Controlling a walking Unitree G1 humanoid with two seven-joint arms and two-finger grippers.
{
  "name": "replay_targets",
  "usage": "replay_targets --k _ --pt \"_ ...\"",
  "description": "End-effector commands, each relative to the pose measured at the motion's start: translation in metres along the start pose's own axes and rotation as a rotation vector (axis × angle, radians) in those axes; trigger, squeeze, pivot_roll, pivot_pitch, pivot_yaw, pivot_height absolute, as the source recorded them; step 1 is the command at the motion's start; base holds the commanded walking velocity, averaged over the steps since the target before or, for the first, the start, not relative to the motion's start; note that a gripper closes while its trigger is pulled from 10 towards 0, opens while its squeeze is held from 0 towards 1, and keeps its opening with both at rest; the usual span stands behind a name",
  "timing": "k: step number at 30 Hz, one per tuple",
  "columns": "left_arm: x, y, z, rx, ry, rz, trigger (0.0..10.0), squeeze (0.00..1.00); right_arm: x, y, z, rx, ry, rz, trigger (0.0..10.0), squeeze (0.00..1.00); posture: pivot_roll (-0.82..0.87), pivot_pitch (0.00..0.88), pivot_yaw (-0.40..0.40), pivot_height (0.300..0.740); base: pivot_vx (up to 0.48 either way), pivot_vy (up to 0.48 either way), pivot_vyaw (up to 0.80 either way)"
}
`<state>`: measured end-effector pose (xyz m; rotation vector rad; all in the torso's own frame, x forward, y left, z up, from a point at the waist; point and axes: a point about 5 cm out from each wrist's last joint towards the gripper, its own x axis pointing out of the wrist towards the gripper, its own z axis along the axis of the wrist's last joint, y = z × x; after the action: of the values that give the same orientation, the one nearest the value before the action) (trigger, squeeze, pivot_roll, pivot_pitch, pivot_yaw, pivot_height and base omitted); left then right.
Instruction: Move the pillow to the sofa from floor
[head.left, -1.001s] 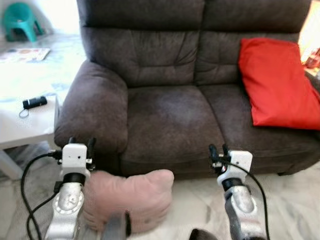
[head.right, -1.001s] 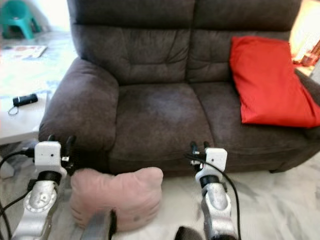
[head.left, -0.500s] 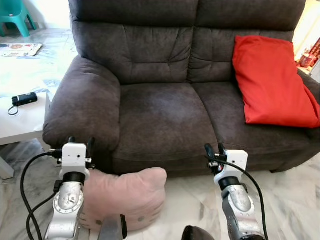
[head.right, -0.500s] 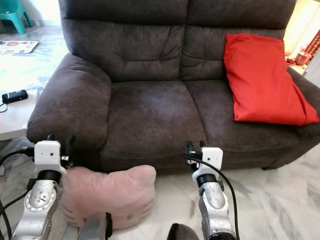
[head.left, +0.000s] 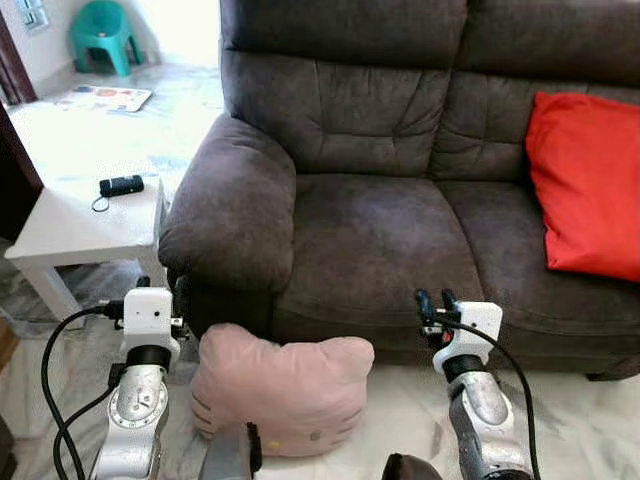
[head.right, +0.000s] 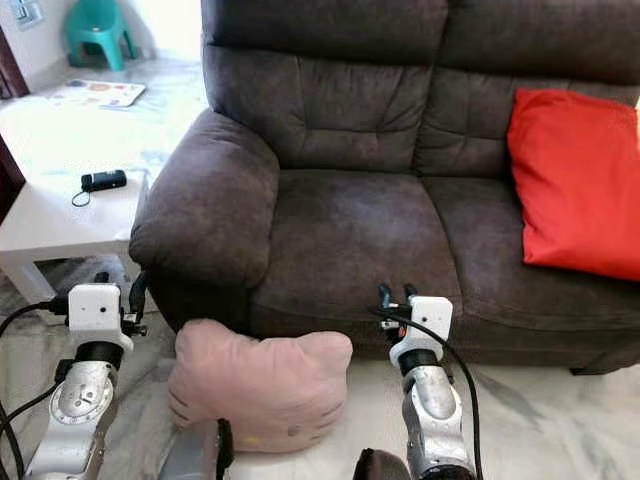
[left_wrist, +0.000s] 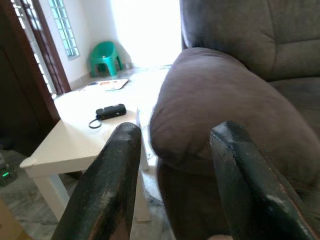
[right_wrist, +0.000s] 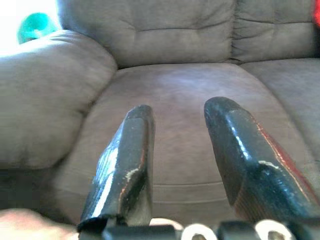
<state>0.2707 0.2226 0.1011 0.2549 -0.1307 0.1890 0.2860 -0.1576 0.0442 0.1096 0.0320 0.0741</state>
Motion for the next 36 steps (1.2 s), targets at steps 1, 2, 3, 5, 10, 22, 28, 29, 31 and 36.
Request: replay_targets --k 1,2,3,5,10,22,28,29,31,36 --pt "-0.001 -0.005 -0.002 -0.016 0.015 -0.014 10.0 0.00 0.000 -0.007 0.002 -0.006 -0.003 -0.019 10.0 0.00 0.14 0.000 -0.097 0.591 0.000 0.000 0.00" --pt "-0.001 -0.005 -0.002 -0.017 0.016 -0.018 10.0 0.00 0.000 -0.007 0.002 -0.006 -0.002 -0.019 10.0 0.00 0.15 0.000 -0.098 0.591 0.000 0.000 0.00" --pt "-0.001 -0.006 -0.002 -0.020 0.016 -0.021 10.0 0.00 0.000 -0.007 0.002 -0.006 0.000 -0.020 10.0 0.00 0.15 0.000 -0.098 0.591 0.000 0.000 0.00" --pt "-0.002 -0.007 -0.003 -0.024 0.018 -0.036 10.0 0.00 0.000 -0.007 0.001 -0.004 0.004 -0.020 10.0 0.00 0.15 0.000 -0.099 0.591 0.000 0.000 0.00" --pt "-0.003 -0.011 -0.004 -0.034 0.028 -0.058 10.0 0.00 0.000 -0.007 0.000 -0.003 0.010 -0.024 10.0 0.00 0.15 0.000 -0.102 0.591 0.000 0.000 0.00" --pt "-0.009 -0.013 -0.010 -0.042 0.057 -0.072 10.0 0.00 0.000 -0.007 -0.004 -0.003 0.030 -0.023 10.0 0.00 0.16 0.000 -0.109 0.591 0.000 0.000 0.00" --pt "-0.011 -0.010 -0.014 -0.051 0.074 -0.057 10.0 0.00 0.002 -0.006 -0.007 -0.002 0.063 -0.021 10.0 0.00 0.16 0.000 -0.115 0.572 0.000 0.000 0.00" --pt "-0.011 -0.009 -0.014 -0.051 0.075 -0.055 10.0 0.00 0.003 -0.006 -0.006 -0.002 0.064 -0.018 10.0 0.00 0.16 0.000 -0.116 0.567 0.000 0.000 0.00" --pt "-0.011 -0.008 -0.014 -0.057 0.079 -0.046 10.0 0.00 0.003 -0.005 -0.006 0.000 0.058 -0.012 10.0 0.00 0.16 0.000 -0.114 0.562 0.000 0.000 0.00" --pt "-0.010 -0.007 -0.015 -0.067 0.084 -0.038 10.0 0.00 0.004 -0.004 -0.003 -0.003 0.041 -0.005 10.0 0.00 0.16 0.000 -0.109 0.562 0.000 0.000 0.00"
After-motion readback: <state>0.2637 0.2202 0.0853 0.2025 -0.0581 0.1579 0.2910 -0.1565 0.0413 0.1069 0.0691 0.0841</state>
